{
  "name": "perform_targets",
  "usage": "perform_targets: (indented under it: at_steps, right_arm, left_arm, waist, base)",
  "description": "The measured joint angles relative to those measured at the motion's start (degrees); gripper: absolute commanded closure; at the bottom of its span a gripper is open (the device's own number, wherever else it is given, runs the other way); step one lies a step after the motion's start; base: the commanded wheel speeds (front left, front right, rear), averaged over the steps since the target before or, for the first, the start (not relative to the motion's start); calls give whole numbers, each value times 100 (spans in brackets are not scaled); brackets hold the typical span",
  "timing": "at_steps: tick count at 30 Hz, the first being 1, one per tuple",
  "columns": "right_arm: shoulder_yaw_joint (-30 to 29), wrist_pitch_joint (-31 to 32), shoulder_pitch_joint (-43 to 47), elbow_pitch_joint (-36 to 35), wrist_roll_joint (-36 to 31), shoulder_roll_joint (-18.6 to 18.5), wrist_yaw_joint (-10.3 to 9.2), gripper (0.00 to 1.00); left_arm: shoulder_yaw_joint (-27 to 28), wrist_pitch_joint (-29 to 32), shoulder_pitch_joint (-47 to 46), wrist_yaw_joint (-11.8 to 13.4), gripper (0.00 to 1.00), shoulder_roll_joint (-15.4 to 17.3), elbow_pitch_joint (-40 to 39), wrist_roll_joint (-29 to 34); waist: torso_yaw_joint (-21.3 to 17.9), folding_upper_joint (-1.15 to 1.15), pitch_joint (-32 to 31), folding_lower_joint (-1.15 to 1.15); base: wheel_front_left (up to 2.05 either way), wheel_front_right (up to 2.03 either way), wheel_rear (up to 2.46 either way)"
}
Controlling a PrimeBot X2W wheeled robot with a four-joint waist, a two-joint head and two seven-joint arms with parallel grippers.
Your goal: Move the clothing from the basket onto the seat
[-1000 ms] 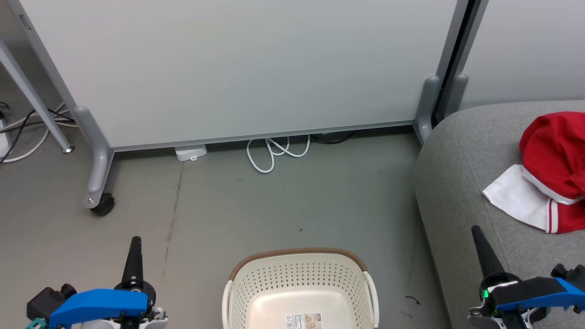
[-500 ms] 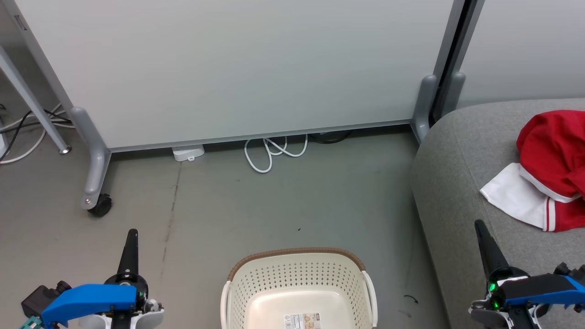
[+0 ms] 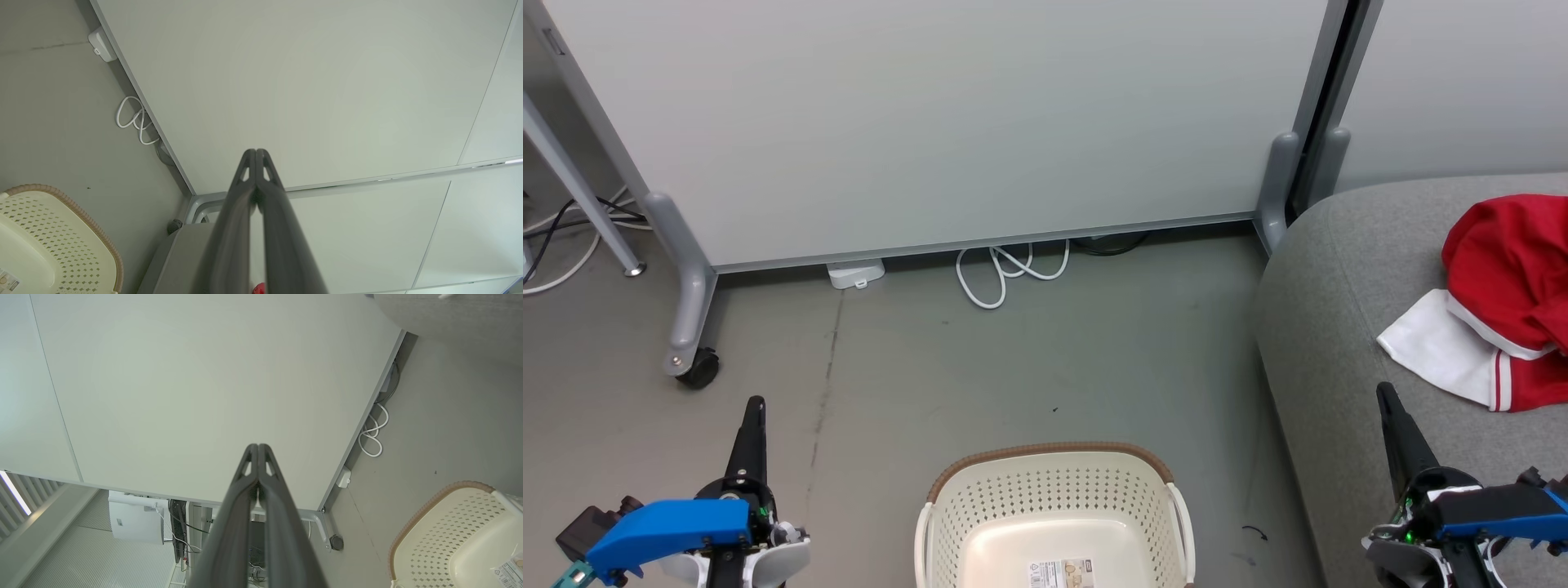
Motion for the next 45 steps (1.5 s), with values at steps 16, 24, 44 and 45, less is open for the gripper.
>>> perform_targets:
  at_steps: [16,24,44,45]
  right_arm:
    - [-41,99,-64,-23,659,-1,0,100]
    - [-62,143,-76,-32,962,-2,0,100]
    - [-64,143,-89,-34,994,-2,0,100]
    - [-64,143,-89,-34,994,-2,0,100]
  left_arm:
    - [94,172,-72,-1,100,-7,-83,-631]
    - [135,247,-98,-2,100,-12,-123,-912]
    - [138,252,-112,-3,100,-13,-129,-939]
    - [138,252,-112,-3,100,-13,-129,-939]
  waist:
    - [-40,0,8,0]
    - [-60,0,12,0]
    - [-61,0,13,-1]
    - [-61,0,13,-1]
  base:
    - [0,0,0]
    - [0,0,0]
    - [0,0,0]
    - [0,0,0]
